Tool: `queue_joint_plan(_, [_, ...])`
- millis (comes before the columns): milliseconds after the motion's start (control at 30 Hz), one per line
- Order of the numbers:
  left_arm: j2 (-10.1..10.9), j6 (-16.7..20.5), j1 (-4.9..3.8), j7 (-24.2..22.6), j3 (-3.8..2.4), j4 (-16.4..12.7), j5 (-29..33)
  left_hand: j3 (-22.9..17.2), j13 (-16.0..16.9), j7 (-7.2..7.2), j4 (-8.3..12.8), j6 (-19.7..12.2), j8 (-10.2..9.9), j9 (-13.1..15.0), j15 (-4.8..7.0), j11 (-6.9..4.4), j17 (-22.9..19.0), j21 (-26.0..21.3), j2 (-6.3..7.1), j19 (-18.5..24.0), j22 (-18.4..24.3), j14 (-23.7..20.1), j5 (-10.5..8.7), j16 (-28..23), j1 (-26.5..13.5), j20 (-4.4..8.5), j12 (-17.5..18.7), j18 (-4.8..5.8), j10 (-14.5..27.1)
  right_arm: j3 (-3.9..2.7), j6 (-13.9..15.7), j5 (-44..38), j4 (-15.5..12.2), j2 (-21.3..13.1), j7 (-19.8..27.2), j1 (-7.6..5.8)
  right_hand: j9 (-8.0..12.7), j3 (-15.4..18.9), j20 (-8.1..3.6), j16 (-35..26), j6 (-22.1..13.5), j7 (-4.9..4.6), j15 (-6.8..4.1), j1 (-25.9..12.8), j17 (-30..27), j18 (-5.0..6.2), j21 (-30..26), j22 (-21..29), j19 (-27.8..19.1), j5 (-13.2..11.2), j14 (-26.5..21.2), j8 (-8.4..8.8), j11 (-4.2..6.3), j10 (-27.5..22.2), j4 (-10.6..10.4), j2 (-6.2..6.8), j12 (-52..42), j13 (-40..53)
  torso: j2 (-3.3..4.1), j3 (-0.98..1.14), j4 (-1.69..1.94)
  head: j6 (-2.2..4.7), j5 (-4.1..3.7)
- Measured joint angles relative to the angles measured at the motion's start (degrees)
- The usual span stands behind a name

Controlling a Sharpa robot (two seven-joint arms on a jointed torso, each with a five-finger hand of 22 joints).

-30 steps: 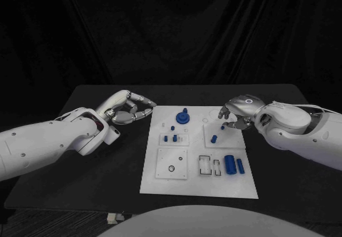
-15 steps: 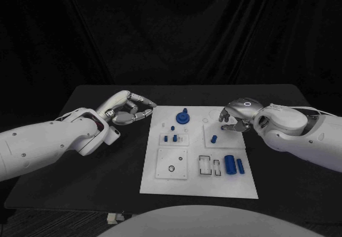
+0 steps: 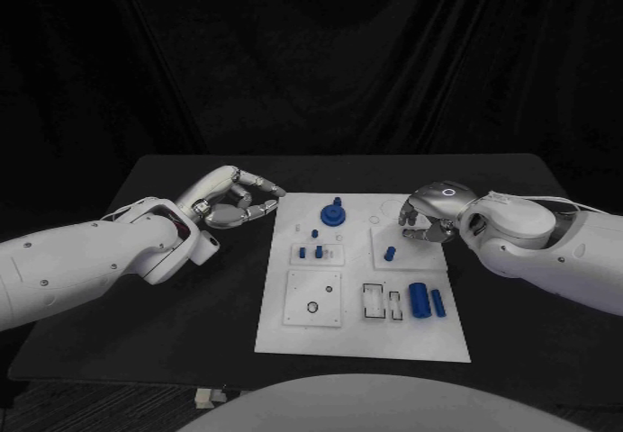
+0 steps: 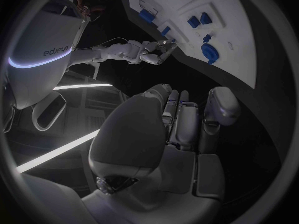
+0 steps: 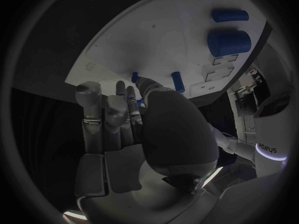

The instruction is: Assemble the parts on the task board

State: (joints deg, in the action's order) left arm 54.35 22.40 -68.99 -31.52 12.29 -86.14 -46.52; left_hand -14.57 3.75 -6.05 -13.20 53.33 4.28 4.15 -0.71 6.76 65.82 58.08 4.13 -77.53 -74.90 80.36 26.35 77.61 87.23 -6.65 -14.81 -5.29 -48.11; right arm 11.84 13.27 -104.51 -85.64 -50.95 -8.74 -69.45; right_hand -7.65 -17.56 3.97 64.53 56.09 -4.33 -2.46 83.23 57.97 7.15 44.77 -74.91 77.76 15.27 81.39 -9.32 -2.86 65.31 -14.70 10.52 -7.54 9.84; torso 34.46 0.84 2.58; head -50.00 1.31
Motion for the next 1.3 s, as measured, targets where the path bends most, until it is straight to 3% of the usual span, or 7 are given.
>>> queue_joint_plan(833, [-0.02, -0.2, 0.17, -0.01, -0.01, 0.07, -0.02, -0.17, 0.0, 0.0, 0.17, 0.0, 0.0, 0.0, 0.0, 0.0, 0.0, 0.0, 0.0, 0.2, 0.0, 0.0, 0.0, 0.0, 0.0, -0.2, 0.0, 0.0, -0.41, -0.01, -0.31, 0.12, 1.03, 0.99, 0.36, 0.97, -0.7, -0.47, -0.17, -0.18, 1.63, 0.0, -0.36, 1.22, -0.27, 0.01, -0.53, 0.01, -0.17, 0.98, -0.36, -0.72, 0.52, 0.96, 1.27, 0.16, -1.06, 0.33, 0.0, 0.01, 0.02, 0.0, 0.09])
queue_joint_plan(1033, [-0.05, -0.28, 0.19, -0.01, 0.0, 0.07, -0.02, -0.17, 0.0, -0.2, 0.16, 0.2, 0.0, 0.0, -0.21, 0.0, -0.07, 0.0, -0.2, 0.2, 0.0, -0.21, 0.0, 0.0, 0.2, -0.2, -0.22, 0.0, -0.41, -0.04, -0.45, 0.12, 1.03, 0.99, 0.38, 0.98, -1.58, -1.07, -0.17, -0.41, 2.48, -0.38, -0.57, 1.69, -0.47, 0.01, -0.54, -0.04, -0.17, 5.1, -0.57, -1.75, 0.83, 1.65, 2.68, 0.14, -1.74, 0.8, -0.01, 0.0, 0.02, 0.0, 0.05])
queue_joint_plan(1300, [-0.07, -0.41, 0.21, -0.01, 0.0, 0.1, -0.02, -0.16, 0.0, -0.2, 0.16, 0.21, 0.0, 0.0, -0.21, 0.13, -0.13, -0.28, -0.23, 0.2, -0.05, -0.21, 0.0, 0.0, 0.23, -0.2, -0.22, 0.0, -0.55, -0.04, -0.52, 0.16, 0.9, 0.93, 0.5, 1.01, -2.47, -1.56, -0.58, -0.4, 3.19, -0.73, -0.57, 2.39, -0.56, 0.01, -0.54, -0.04, -0.16, 7.33, -0.56, -2.38, 0.82, 2.06, 4.11, -0.03, -2.22, 1.2, -0.02, 0.0, 0.02, 0.0, 0.07])
